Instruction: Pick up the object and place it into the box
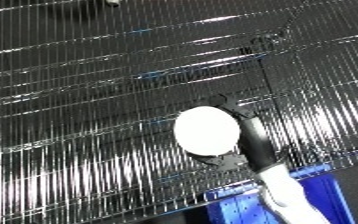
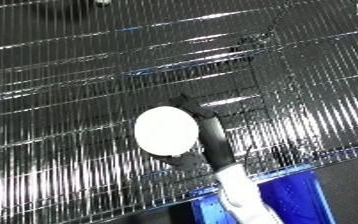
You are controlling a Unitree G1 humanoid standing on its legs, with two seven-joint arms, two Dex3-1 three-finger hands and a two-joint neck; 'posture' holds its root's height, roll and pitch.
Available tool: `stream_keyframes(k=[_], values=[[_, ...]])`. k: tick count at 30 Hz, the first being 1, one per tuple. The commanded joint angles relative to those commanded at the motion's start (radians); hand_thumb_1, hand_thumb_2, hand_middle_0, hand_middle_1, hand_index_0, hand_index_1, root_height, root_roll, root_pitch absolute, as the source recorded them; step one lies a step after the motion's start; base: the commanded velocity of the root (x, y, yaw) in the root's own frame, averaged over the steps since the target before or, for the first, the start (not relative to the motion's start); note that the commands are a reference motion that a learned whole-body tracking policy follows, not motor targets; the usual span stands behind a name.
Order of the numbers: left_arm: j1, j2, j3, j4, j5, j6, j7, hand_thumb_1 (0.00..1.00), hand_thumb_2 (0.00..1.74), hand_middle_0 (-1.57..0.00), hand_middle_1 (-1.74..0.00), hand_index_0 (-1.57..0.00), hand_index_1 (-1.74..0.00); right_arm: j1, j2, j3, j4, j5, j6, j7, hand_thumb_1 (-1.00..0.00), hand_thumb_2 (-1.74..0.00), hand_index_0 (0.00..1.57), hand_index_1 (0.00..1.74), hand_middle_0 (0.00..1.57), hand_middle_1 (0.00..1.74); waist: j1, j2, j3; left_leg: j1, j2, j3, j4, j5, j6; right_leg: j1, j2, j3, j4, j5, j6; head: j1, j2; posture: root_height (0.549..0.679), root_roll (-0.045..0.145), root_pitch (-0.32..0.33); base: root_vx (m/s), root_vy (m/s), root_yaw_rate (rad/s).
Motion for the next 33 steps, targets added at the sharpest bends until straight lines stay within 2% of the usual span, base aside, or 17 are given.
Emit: stream_keyframes(k=[4,9,15,20,23,27,33], values=[[0.012,-0.001,0.027,0.005,0.01,-0.007,0.001,1.0,1.74,-1.57,-1.74,-1.57,-1.74,0.077,0.004,-0.045,-0.073,-0.008,-0.03,-0.003,-0.75,-1.3,1.18,1.3,1.18,1.3,-0.031,-0.01,0.0,0.03,0.015,0.008,-0.023,0.0,-0.0011,0.026,0.0116,0.016,-0.028,0.008,0.0018,-0.003,-0.003,0.611,0.054,0.095,-0.049,-0.021,-0.233],[0.022,0.005,0.059,0.006,0.018,0.0,-0.001,1.0,1.74,-1.57,-1.74,-1.57,-1.74,0.174,0.006,-0.101,-0.155,0.0,-0.066,-0.032,-0.75,-1.3,1.18,1.3,1.18,1.3,-0.067,-0.021,0.0,0.065,0.031,0.024,-0.042,-0.006,0.0001,0.059,0.0214,0.031,-0.058,0.013,0.0036,0.022,-0.002,0.617,0.055,0.088,-0.054,-0.034,-0.222],[0.049,0.015,0.093,0.002,0.024,0.013,-0.017,1.0,1.74,-1.57,-1.74,-1.57,-1.74,0.32,-0.007,-0.182,-0.232,0.008,-0.118,-0.074,-0.75,-1.3,1.18,1.3,1.18,1.3,-0.108,-0.029,0.0,0.109,0.05,0.045,-0.055,-0.022,0.0016,0.101,0.0321,0.053,-0.085,0.014,0.0077,0.054,-0.016,0.623,0.057,0.076,-0.043,-0.032,-0.236],[0.087,0.023,0.12,-0.009,0.023,0.012,-0.038,1.0,1.74,-1.57,-1.74,-1.57,-1.74,0.452,-0.014,-0.243,-0.263,0.029,-0.172,-0.109,-0.75,-1.3,1.18,1.3,1.18,1.3,-0.146,-0.029,0.0,0.151,0.063,0.067,-0.062,-0.037,0.0049,0.136,0.0431,0.075,-0.108,0.011,0.0076,0.081,-0.029,0.627,0.064,0.063,-0.027,-0.013,-0.243],[0.106,0.02,0.127,-0.01,0.014,0.002,-0.044,1.0,1.74,-1.57,-1.74,-1.57,-1.74,0.522,-0.014,-0.276,-0.253,0.056,-0.209,-0.123,-0.75,-1.3,1.18,1.3,1.18,1.3,-0.172,-0.022,0.0,0.177,0.068,0.081,-0.07,-0.043,0.0051,0.155,0.0466,0.089,-0.12,0.008,0.0057,0.109,-0.05,0.629,0.07,0.055,-0.005,0.048,-0.245],[0.126,0.005,0.124,0.001,-0.008,-0.03,-0.042,1.0,1.74,-1.57,-1.74,-1.57,-1.74,0.597,-0.025,-0.307,-0.213,0.076,-0.239,-0.133,-0.75,-1.3,1.18,1.3,1.18,1.3,-0.207,-0.004,0.0,0.216,0.069,0.099,-0.091,-0.042,0.0038,0.179,0.0498,0.109,-0.137,0.004,0.0014,0.158,-0.081,0.632,0.08,0.044,0.011,0.11,-0.213],[0.155,-0.017,0.121,0.029,-0.042,-0.074,-0.044,1.0,1.74,-1.57,-1.74,-1.57,-1.74,0.681,-0.021,-0.341,-0.11,0.17,-0.295,-0.06,-0.75,-1.3,1.18,1.3,1.18,1.3,-0.245,0.013,0.0,0.264,0.066,0.117,-0.115,-0.039,-0.0002,0.216,0.0508,0.129,-0.164,-0.001,-0.0031,0.204,-0.115,0.635,0.091,0.024,0.03,0.093,-0.134]])
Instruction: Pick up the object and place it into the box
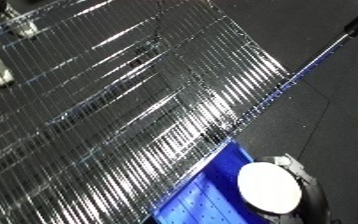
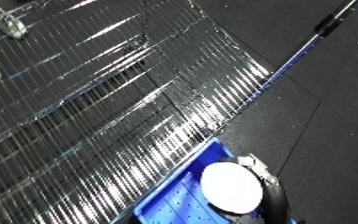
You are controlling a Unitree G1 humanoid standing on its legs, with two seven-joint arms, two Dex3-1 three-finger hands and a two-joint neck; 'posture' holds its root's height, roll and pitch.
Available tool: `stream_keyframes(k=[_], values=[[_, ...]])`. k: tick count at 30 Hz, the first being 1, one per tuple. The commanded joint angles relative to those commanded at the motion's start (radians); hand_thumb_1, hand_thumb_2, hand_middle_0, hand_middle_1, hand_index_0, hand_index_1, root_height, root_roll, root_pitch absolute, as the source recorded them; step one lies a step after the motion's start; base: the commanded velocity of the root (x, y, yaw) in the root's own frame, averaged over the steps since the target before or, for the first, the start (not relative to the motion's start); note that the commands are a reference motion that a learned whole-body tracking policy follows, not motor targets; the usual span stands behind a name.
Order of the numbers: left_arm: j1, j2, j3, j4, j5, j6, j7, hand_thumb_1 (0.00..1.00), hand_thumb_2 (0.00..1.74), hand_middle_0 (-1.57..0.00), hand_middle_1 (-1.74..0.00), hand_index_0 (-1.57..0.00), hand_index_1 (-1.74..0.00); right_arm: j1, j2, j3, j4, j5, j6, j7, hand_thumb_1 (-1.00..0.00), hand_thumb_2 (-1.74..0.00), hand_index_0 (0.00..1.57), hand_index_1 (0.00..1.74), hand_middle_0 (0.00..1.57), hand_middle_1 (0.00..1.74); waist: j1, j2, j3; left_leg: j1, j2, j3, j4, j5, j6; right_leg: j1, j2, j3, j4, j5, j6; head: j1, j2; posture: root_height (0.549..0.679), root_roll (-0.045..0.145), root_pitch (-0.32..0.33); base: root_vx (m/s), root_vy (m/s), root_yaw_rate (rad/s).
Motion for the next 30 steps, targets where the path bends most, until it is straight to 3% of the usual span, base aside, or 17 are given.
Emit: stream_keyframes(k=[6,12,21,30], values=[[-0.002,-0.009,-0.02,0.03,-0.008,-0.015,-0.009,1.0,1.74,-1.57,-1.74,-1.57,-1.74,0.003,-0.022,-0.002,0.077,0.038,-0.024,0.005,-0.75,-1.3,1.18,1.3,1.18,1.3,-0.003,0.012,0.0,0.012,-0.014,0.002,-0.01,0.003,-0.0052,0.01,0.0,0.001,-0.012,-0.001,-0.0068,0.035,-0.011,0.636,0.1,0.019,-0.003,0.022,0.008],[-0.013,-0.015,-0.045,0.043,-0.015,-0.024,-0.01,1.0,1.74,-1.57,-1.74,-1.57,-1.74,-0.014,-0.028,0.015,0.102,0.06,-0.02,0.01,-0.45,-0.78,0.71,0.78,0.71,0.78,0.0,0.023,0.0,0.009,-0.026,0.0,-0.018,0.009,-0.0071,0.0,0.0012,0.003,-0.014,0.001,-0.0095,0.046,-0.023,0.636,0.104,0.024,-0.021,0.006,0.036],[-0.029,-0.022,-0.059,0.066,-0.018,-0.035,-0.01,1.0,1.74,-1.57,-1.74,-1.57,-1.74,-0.025,-0.024,0.028,0.187,0.088,-0.039,0.017,0.0,0.0,0.0,0.0,0.0,0.0,0.004,0.033,0.0,0.0,-0.032,-0.001,-0.015,0.013,-0.0107,-0.009,0.0,0.003,-0.004,-0.002,-0.0115,0.068,-0.037,0.635,0.106,0.028,-0.004,0.009,0.008],[-0.03,-0.019,-0.064,0.073,-0.024,-0.03,-0.023,1.0,1.74,-1.57,-1.74,-1.57,-1.74,-0.026,-0.024,0.027,0.246,0.104,-0.05,0.024,0.0,0.0,0.0,0.0,0.0,0.0,0.009,0.038,0.0,0.002,-0.038,-0.004,-0.016,0.02,-0.0124,-0.005,-0.0025,0.002,-0.005,-0.002,-0.0144,0.071,-0.049,0.636,0.108,0.026,0.007,0.001,0.023]])
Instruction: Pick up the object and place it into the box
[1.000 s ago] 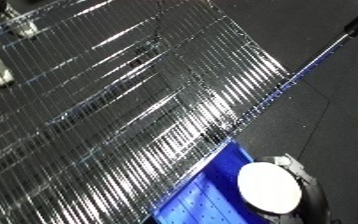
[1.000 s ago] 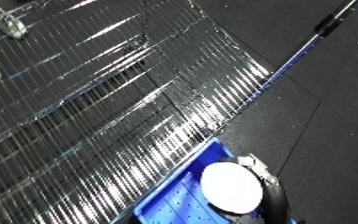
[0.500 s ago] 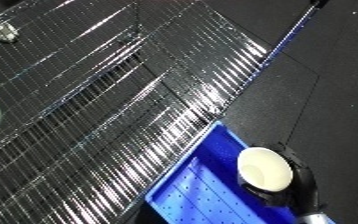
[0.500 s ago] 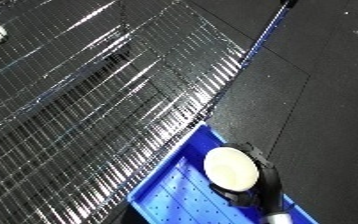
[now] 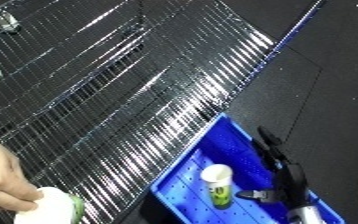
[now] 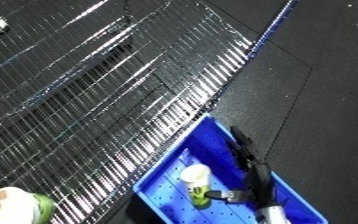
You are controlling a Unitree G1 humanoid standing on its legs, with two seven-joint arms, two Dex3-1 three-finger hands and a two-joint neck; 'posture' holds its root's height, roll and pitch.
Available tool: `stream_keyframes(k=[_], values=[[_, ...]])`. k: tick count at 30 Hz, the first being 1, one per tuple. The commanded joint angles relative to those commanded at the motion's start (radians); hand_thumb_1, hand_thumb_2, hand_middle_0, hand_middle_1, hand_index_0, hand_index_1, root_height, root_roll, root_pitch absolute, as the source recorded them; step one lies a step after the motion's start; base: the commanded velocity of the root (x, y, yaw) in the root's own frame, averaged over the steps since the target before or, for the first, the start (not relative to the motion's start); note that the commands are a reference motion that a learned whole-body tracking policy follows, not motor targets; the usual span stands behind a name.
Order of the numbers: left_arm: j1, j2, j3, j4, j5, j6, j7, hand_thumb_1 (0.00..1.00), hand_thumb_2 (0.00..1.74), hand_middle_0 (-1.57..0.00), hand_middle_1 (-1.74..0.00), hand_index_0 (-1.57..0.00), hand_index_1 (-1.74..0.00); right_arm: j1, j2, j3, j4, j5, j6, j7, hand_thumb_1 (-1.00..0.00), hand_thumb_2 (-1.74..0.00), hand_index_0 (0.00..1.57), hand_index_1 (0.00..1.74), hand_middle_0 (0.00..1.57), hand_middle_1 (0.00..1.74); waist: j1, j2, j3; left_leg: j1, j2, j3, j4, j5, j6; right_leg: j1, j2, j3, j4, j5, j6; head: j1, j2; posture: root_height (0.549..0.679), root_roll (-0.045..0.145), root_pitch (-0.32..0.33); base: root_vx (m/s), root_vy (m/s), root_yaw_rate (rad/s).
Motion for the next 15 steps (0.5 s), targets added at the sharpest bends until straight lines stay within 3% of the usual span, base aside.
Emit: stream_keyframes(k=[7,15], values=[[0.011,0.003,0.0,-0.004,-0.007,0.004,0.002,1.0,1.74,-1.57,-1.74,-1.57,-1.74,0.007,0.013,0.006,-0.039,-0.036,0.018,0.011,0.0,0.0,0.0,0.0,0.0,0.0,0.006,-0.006,0.0,-0.004,0.001,-0.009,-0.003,0.007,0.0004,0.001,0.0011,-0.005,0.0,-0.001,-0.0019,-0.058,-0.015,0.636,0.106,0.027,0.004,-0.007,0.025],[0.022,0.006,0.002,-0.03,0.009,0.018,0.023,1.0,1.74,-1.57,-1.74,-1.57,-1.74,0.004,0.044,0.03,-0.194,-0.124,0.061,0.019,0.0,0.0,0.0,0.0,0.0,0.0,0.028,-0.031,0.0,-0.015,0.006,-0.03,-0.002,0.012,0.0044,0.005,0.0015,-0.019,0.009,-0.006,-0.0042,-0.225,-0.047,0.635,0.099,0.022,-0.003,-0.038,0.066]])
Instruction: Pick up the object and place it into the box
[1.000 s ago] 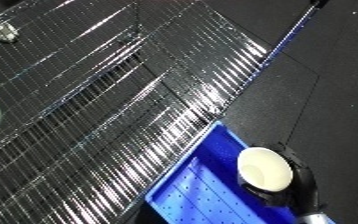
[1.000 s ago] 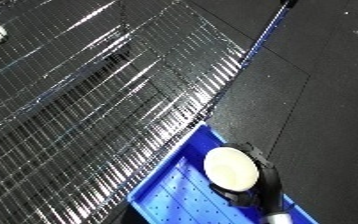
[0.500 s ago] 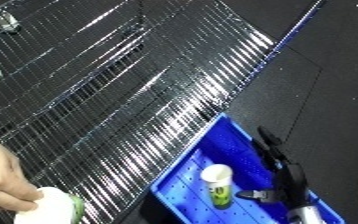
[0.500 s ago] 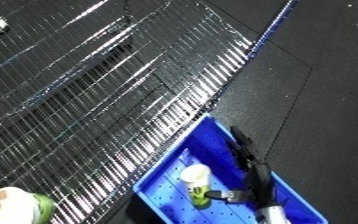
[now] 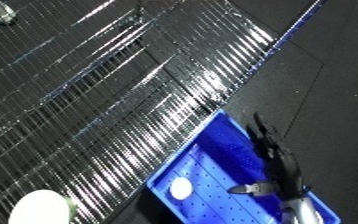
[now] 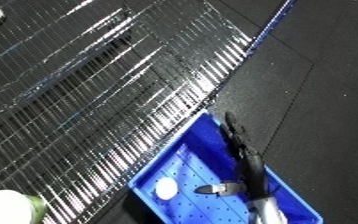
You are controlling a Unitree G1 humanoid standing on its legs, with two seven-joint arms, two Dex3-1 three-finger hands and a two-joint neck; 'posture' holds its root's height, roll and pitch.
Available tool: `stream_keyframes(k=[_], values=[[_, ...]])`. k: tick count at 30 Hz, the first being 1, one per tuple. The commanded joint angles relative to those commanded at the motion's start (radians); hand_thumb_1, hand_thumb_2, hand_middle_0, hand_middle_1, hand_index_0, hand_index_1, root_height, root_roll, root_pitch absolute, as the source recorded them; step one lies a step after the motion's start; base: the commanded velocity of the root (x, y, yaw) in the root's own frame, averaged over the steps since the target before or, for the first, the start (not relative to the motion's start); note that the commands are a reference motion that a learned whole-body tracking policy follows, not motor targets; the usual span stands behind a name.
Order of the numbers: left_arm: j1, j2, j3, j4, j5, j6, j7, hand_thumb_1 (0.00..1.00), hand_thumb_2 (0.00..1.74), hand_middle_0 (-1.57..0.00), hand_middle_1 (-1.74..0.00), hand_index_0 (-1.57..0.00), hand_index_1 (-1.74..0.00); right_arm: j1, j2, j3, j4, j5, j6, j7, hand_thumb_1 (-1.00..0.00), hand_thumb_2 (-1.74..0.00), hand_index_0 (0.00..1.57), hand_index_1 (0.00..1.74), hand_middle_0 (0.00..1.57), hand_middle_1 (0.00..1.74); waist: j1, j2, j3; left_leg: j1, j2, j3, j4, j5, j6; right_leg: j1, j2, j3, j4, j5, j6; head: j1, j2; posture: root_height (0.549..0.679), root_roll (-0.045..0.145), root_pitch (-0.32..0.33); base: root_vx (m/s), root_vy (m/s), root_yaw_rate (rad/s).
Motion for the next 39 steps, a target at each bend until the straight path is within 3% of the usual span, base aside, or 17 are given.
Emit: stream_keyframes(k=[4,13,23,32,39], values=[[-0.01,0.004,0.002,-0.005,0.012,0.018,0.011,1.0,1.74,-1.57,-1.74,-1.57,-1.74,-0.018,0.007,0.028,-0.07,-0.081,0.028,-0.025,0.0,0.0,0.0,0.0,0.0,0.0,0.02,-0.016,0.0,-0.011,0.002,-0.015,0.009,0.001,0.0013,0.001,-0.0019,-0.011,0.012,-0.003,0.0007,-0.132,-0.024,0.633,0.094,0.018,-0.005,-0.057,0.06],[-0.042,0.025,0.0,-0.006,0.054,0.066,0.006,1.0,1.74,-1.57,-1.74,-1.57,-1.74,-0.08,0.044,0.092,-0.109,-0.108,0.042,-0.005,0.0,0.0,0.0,0.0,0.0,0.0,0.079,-0.053,0.0,-0.04,-0.005,-0.058,0.035,0.004,0.0046,0.01,-0.0095,-0.043,0.027,0.001,0.0131,-0.345,-0.075,0.632,0.078,0.005,0.007,-0.097,0.117],[-0.069,0.031,-0.008,0.001,0.085,0.115,-0.008,1.0,1.74,-1.57,-1.74,-1.57,-1.74,-0.15,0.06,0.141,-0.108,-0.125,0.099,0.061,0.0,0.0,0.0,0.0,0.0,0.0,0.119,-0.065,-0.003,-0.049,-0.004,-0.078,0.047,0.018,-0.0003,0.009,-0.0245,-0.072,0.051,0.0,0.0238,-0.416,-0.135,0.628,0.067,-0.009,0.032,-0.05,0.141],[-0.073,0.034,-0.02,0.006,0.093,0.151,-0.02,1.0,1.74,-1.57,-1.74,-1.57,-1.74,-0.184,0.07,0.178,-0.094,-0.107,0.165,0.101,0.0,0.0,0.0,0.0,0.0,0.0,0.148,-0.068,-0.01,-0.047,-0.006,-0.085,0.067,0.019,-0.0048,0.012,-0.0428,-0.091,0.086,-0.014,0.0259,-0.461,-0.203,0.624,0.067,-0.029,0.078,-0.016,0.14],[-0.065,0.037,-0.033,0.005,0.088,0.163,-0.029,1.0,1.74,-1.57,-1.74,-1.57,-1.74,-0.2,0.094,0.209,-0.075,-0.083,0.193,0.113,0.0,0.0,0.0,0.0,0.0,0.0,0.168,-0.062,-0.009,-0.04,-0.017,-0.089,0.062,0.025,-0.0055,0.013,-0.0509,-0.1,0.097,-0.018,0.0261,-0.452,-0.222,0.622,0.072,-0.036,0.082,0.003,0.16]])
